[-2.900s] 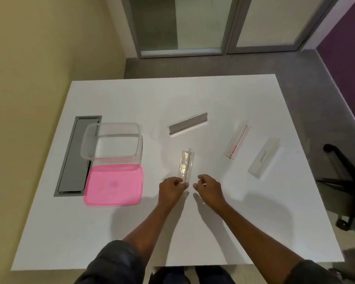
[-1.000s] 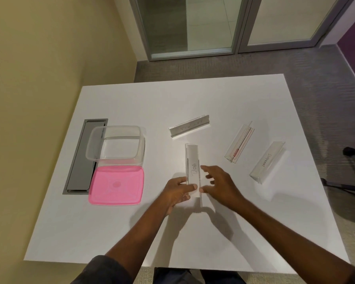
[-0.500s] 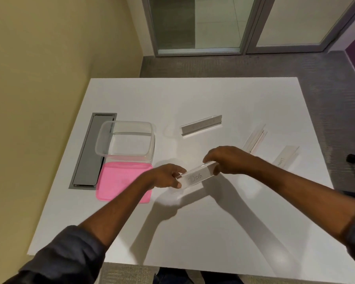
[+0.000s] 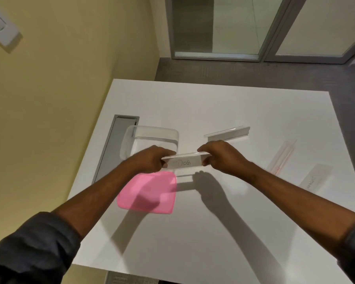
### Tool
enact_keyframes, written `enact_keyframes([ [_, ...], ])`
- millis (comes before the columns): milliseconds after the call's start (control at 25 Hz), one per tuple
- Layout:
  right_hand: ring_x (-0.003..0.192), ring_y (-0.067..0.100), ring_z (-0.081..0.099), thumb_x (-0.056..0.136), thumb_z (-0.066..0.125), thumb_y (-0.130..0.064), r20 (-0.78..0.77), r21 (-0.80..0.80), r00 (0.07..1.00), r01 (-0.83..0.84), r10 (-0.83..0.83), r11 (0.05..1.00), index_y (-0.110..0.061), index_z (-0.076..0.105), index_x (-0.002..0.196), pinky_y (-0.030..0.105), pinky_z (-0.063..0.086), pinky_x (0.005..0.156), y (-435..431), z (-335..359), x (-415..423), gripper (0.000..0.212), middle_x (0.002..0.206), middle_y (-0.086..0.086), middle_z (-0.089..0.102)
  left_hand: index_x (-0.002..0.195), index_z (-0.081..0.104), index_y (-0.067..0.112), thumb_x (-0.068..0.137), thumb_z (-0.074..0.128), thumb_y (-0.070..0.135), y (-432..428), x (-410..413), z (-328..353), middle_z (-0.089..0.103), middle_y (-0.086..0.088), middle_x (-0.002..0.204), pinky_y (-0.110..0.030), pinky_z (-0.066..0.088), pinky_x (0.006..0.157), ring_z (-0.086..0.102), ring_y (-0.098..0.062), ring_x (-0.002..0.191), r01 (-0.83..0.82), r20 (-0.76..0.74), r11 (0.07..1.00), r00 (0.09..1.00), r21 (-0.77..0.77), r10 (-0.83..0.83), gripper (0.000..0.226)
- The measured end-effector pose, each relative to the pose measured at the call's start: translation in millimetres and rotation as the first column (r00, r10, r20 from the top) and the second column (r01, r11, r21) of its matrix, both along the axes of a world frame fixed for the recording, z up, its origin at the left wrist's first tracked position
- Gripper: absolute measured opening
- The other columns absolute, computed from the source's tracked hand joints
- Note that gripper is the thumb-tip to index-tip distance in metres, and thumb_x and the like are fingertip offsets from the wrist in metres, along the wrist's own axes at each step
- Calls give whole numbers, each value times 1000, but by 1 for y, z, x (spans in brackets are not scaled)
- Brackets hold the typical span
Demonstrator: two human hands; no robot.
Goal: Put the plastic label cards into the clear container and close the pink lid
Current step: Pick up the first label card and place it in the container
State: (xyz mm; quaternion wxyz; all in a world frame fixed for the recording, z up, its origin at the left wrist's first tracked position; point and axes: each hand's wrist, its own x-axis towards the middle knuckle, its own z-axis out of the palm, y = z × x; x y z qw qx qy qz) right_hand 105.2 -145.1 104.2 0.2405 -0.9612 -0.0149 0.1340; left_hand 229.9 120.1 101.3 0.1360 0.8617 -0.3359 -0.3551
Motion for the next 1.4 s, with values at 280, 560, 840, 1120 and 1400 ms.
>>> enact_keyframes([
  [280, 107, 34, 66, 91, 78, -8, 96, -82, 995, 41, -33, 996, -11, 70, 119, 47, 59, 82, 67, -21, 90, 29, 110, 9, 71, 144, 70, 25, 91, 73, -3, 50, 87, 0, 72, 1, 138, -47, 60, 98, 66, -28, 130, 32, 381, 999, 924, 3, -30, 61],
  [560, 103, 38, 68, 90, 75, -9, 20, -209, 999, -20, 25, 978, -4, 65, 116, 43, 57, 74, 99, -63, 142, 28, 112, 15, 69, 138, 75, 23, 95, 73, 5, 67, 126, -38, 77, -4, 129, -46, 62, 93, 71, -30, 120, 88, 440, 993, 891, 77, -113, 47],
  [840, 104, 34, 67, 93, 68, 1, -15, -400, 994, -102, 105, 911, -7, 64, 118, 38, 43, 63, 124, -103, 156, 26, 113, 13, 66, 137, 72, 21, 97, 68, 2, 65, 133, -77, 77, -3, 123, -39, 61, 87, 71, -26, 114, 100, 467, 982, 869, 159, -164, 45],
  [1120, 100, 32, 66, 89, 64, 12, -78, -467, 989, -146, 124, 872, -4, 66, 111, 39, 41, 61, 131, -121, 156, 28, 109, 14, 67, 129, 71, 18, 97, 66, 3, 61, 130, -98, 75, -6, 119, -41, 63, 84, 73, -29, 109, 128, 487, 960, 840, 250, -239, 35],
  [1400, 100, 33, 66, 87, 63, 13, -68, -494, 992, -124, 104, 861, -4, 66, 110, 39, 41, 61, 133, -124, 156, 29, 109, 14, 68, 134, 70, 16, 97, 69, 3, 60, 128, -105, 78, -7, 121, -43, 65, 87, 76, -29, 110, 104, 515, 963, 828, 248, -221, 40],
])
